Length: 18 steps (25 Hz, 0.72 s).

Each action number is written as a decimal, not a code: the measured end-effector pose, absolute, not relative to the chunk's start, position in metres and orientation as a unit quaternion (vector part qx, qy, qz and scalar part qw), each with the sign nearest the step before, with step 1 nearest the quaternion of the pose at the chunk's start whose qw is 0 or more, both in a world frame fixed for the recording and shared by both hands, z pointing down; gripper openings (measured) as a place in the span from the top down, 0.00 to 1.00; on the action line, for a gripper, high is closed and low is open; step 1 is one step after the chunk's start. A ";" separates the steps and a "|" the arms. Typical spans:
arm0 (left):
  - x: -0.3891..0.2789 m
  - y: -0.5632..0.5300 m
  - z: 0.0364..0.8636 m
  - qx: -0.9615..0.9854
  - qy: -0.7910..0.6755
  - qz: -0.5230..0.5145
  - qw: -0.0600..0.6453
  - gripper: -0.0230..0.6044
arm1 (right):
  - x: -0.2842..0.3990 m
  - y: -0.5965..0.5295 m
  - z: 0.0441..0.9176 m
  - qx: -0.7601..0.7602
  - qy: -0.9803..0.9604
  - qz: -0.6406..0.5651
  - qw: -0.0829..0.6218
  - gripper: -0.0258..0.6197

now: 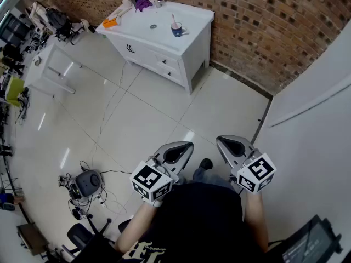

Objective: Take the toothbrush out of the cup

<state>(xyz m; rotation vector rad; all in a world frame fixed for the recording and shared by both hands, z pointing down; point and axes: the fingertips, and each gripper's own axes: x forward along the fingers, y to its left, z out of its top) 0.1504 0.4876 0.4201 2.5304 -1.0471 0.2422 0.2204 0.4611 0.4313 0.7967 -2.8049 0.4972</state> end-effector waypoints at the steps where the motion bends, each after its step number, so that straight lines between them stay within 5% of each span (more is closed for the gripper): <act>1: 0.153 0.487 0.420 0.903 -0.374 0.085 0.194 0.97 | 0.223 0.460 0.432 0.268 -0.944 0.167 0.093 0.98; 18: 0.163 0.448 0.439 0.908 -0.352 0.085 0.211 0.97 | 0.244 0.430 0.441 0.300 -0.934 0.156 0.117 0.98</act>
